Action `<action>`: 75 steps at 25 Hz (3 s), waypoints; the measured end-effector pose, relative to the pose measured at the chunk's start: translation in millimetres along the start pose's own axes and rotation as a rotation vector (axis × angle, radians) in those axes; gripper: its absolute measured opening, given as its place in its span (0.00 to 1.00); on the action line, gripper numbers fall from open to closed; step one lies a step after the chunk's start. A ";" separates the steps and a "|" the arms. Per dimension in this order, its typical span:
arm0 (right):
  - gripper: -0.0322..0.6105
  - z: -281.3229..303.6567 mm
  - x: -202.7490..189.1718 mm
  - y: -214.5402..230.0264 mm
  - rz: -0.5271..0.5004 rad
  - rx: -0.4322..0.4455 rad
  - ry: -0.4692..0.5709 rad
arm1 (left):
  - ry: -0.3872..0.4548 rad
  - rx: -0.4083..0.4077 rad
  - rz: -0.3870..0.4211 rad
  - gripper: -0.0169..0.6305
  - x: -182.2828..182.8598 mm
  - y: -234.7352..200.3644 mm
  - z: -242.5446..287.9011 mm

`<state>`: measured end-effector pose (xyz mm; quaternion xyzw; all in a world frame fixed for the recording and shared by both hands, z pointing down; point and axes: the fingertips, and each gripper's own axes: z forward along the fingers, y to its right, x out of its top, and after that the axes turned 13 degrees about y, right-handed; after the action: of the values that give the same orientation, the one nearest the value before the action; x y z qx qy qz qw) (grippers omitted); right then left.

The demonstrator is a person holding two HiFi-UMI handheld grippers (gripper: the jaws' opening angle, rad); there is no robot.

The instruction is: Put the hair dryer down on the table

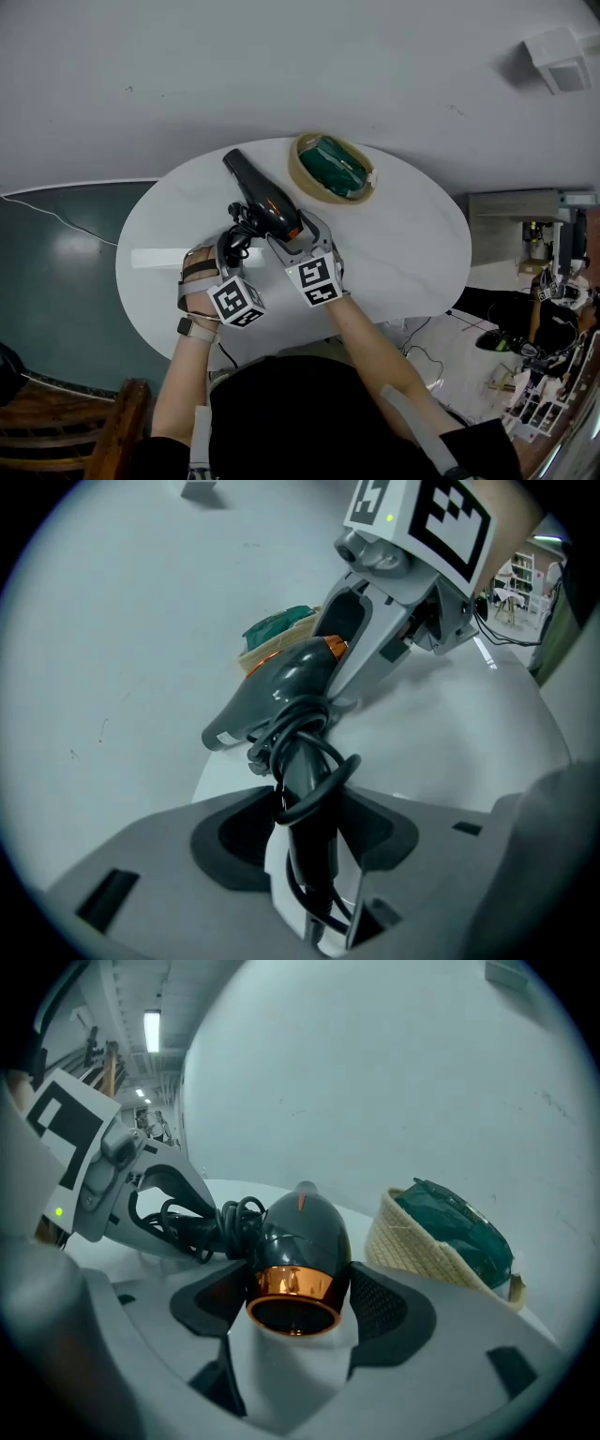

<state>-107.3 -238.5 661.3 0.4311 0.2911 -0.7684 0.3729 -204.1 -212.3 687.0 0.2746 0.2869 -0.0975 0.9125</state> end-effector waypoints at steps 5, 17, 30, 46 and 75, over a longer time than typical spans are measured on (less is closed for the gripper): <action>0.61 4.4 4.3 -1.2 -0.034 0.001 -0.003 | 0.001 0.010 -0.009 0.35 -5.4 -1.1 3.8; 0.61 7.5 4.1 -1.8 -0.055 -0.008 -0.009 | 0.011 0.021 -0.007 0.36 -9.2 -2.3 7.2; 0.61 -6.6 15.7 -0.5 -0.028 -0.015 0.019 | -0.015 0.053 -0.008 0.36 -10.7 -4.5 -10.1; 0.48 -82.5 52.4 12.5 0.062 -0.004 0.172 | 0.007 0.194 -0.139 0.34 27.7 -4.7 -69.6; 0.11 -299.1 72.0 115.9 0.166 -0.159 0.389 | 0.613 0.214 -0.552 0.04 273.4 22.5 -154.2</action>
<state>96.2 -95.7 446.2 0.5628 0.3806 -0.6123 0.4044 -45.9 -113.3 433.7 0.2971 0.5961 -0.2812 0.6909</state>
